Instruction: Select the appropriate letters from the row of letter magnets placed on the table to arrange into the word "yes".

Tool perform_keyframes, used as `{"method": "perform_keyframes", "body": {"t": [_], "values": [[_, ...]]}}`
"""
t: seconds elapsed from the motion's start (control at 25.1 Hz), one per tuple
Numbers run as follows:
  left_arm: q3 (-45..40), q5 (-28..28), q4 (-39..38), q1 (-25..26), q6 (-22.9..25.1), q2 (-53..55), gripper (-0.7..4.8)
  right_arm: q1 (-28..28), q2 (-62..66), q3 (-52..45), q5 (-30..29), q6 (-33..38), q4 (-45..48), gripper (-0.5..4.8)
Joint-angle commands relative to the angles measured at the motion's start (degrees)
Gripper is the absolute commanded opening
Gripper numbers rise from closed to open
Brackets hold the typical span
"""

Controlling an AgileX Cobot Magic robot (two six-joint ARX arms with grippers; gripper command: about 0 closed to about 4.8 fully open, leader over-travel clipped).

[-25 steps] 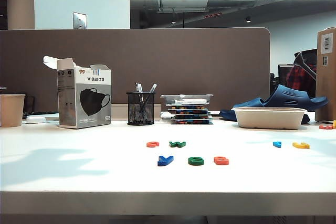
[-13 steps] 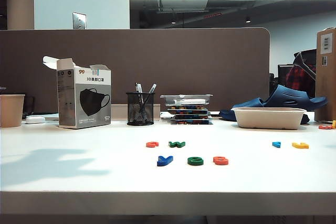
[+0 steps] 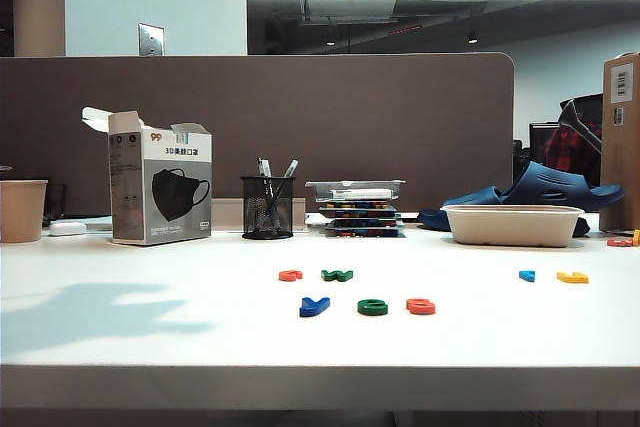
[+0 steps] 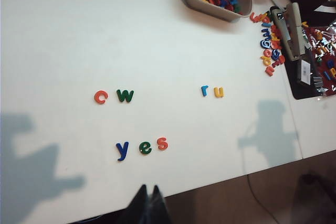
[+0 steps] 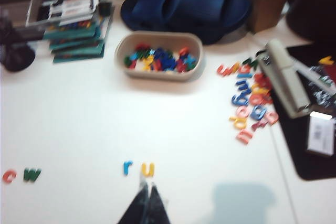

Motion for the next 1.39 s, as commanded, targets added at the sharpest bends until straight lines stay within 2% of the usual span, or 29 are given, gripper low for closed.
{"method": "perform_keyframes", "body": {"t": [0.04, 0.48, 0.64, 0.72, 0.95, 1.15, 1.39], "values": [[0.2, -0.24, 1.84, -0.02, -0.13, -0.2, -0.05, 0.04, -4.72, -6.34, -0.94, -0.11, 4.61, -0.04], [0.2, -0.24, 2.84, -0.02, -0.13, -0.2, -0.05, 0.04, -24.15, -34.32, -2.64, 0.15, 21.22, -0.04], [0.2, -0.59, 2.84, -0.02, 0.07, -0.2, -0.05, 0.04, -30.84, -43.63, -6.03, 0.74, 28.15, -0.04], [0.2, -0.66, 2.93, -0.02, 0.5, -0.2, -0.05, 0.04, -34.47, -49.77, -7.56, 3.19, 32.72, -0.04], [0.2, -0.66, 3.26, -0.02, 0.63, -0.2, -0.05, 0.04, -38.07, -58.6, -7.37, 4.44, 40.04, -0.04], [0.2, -0.66, 3.3, -0.02, 2.91, -0.2, -0.05, 0.04, -41.57, -66.2, -7.32, 4.39, 45.11, -0.04], [0.2, -0.66, 3.26, -0.02, 4.39, -0.2, -0.05, 0.04, -47.28, -71.84, -7.34, 4.15, 46.21, -0.04]]}}
